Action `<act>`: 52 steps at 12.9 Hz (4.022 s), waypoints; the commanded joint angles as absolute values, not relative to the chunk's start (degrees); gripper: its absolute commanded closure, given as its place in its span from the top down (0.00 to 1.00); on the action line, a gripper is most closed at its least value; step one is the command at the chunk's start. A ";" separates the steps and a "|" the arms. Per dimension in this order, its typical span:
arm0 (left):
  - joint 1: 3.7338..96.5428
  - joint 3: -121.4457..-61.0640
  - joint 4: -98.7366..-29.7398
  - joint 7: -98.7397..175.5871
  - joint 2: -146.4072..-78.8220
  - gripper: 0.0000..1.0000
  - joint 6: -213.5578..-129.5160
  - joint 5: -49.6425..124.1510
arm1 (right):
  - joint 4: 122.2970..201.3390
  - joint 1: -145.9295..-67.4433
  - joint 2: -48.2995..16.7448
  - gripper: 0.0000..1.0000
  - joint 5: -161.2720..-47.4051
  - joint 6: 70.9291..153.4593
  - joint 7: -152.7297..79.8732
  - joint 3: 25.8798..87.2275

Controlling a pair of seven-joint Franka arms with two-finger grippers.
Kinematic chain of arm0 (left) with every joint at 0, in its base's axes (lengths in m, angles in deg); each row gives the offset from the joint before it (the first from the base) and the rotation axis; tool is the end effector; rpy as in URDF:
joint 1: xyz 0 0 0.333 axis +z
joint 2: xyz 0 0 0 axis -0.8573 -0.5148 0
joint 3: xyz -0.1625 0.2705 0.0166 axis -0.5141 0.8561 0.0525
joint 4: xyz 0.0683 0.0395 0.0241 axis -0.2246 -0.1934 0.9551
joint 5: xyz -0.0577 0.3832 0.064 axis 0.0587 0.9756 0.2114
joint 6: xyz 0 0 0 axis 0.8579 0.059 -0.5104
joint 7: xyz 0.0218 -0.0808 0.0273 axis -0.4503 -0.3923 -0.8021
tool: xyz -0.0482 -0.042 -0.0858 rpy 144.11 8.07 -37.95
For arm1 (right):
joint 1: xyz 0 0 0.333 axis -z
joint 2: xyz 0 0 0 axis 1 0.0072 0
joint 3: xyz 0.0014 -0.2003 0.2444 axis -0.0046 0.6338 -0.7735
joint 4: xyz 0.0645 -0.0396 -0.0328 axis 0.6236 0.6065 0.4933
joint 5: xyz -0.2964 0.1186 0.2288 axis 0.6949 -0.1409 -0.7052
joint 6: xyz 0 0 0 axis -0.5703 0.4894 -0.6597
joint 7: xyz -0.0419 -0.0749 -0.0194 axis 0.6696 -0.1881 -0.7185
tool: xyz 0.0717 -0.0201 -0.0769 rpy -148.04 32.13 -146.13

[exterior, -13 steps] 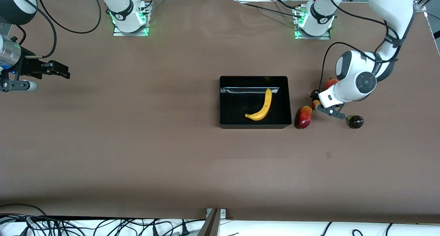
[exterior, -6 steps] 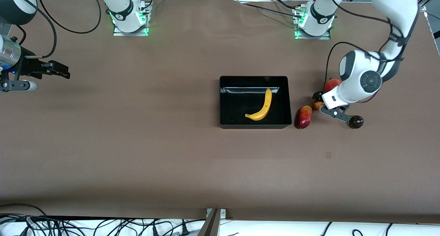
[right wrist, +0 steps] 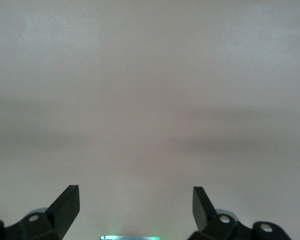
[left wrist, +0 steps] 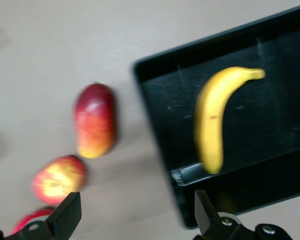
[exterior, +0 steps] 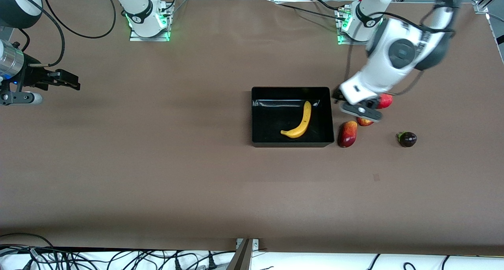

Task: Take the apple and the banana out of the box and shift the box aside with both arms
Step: 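Reach the left gripper into the box and grasp the banana, then carry the banana out while the right gripper reaches toward the box, then place the banana by the fruits while the right gripper grasps the box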

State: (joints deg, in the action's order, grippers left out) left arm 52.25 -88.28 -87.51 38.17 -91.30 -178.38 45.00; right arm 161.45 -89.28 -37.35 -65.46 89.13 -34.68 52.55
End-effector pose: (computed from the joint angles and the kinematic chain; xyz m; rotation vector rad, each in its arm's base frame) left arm 0.5039 -0.2038 0.3654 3.0923 -0.3961 -0.0995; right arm 0.5577 -0.0205 0.5397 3.1049 0.0473 -0.2214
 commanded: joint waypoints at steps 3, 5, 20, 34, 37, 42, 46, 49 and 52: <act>46.37 -89.45 -86.52 28.44 -101.30 1.00 -189.61 44.93 | 160.97 -89.24 -37.13 1.00 -66.53 88.77 -35.26 52.86; 44.87 -89.37 -86.52 28.18 -104.99 1.00 -192.61 45.02 | 160.88 -89.24 -37.13 1.00 -66.53 88.95 -35.26 52.86; 41.96 -87.52 -86.52 32.92 -116.88 0.44 -204.32 54.86 | 160.88 -89.24 -37.13 1.00 -66.53 88.51 -35.18 52.77; 48.45 -88.57 -86.52 38.33 -96.24 0.00 -186.93 48.21 | 160.44 -89.67 -36.70 1.00 -66.53 89.03 -35.09 52.60; 58.36 -88.23 -86.43 57.20 -96.48 0.00 -187.09 45.72 | 160.27 -91.77 -34.58 1.00 -67.32 88.07 -34.92 52.16; 66.91 -82.00 -80.12 82.54 -108.41 0.00 -189.62 47.39 | 153.18 -102.82 -22.93 1.00 -73.90 96.31 -28.37 51.81; 67.19 -78.03 -78.34 86.80 -119.23 0.00 -199.46 50.46 | 148.94 -116.18 -11.67 1.00 -74.52 109.39 -10.34 51.72; 67.10 -77.94 -78.34 86.71 -119.87 0.51 -200.36 50.55 | 148.40 -125.07 -5.95 1.00 -74.44 115.64 0.04 51.72; 67.27 -78.03 -78.96 85.92 -112.08 1.00 -195.48 49.85 | 148.49 -132.11 -1.11 0.94 -74.52 118.83 3.22 51.81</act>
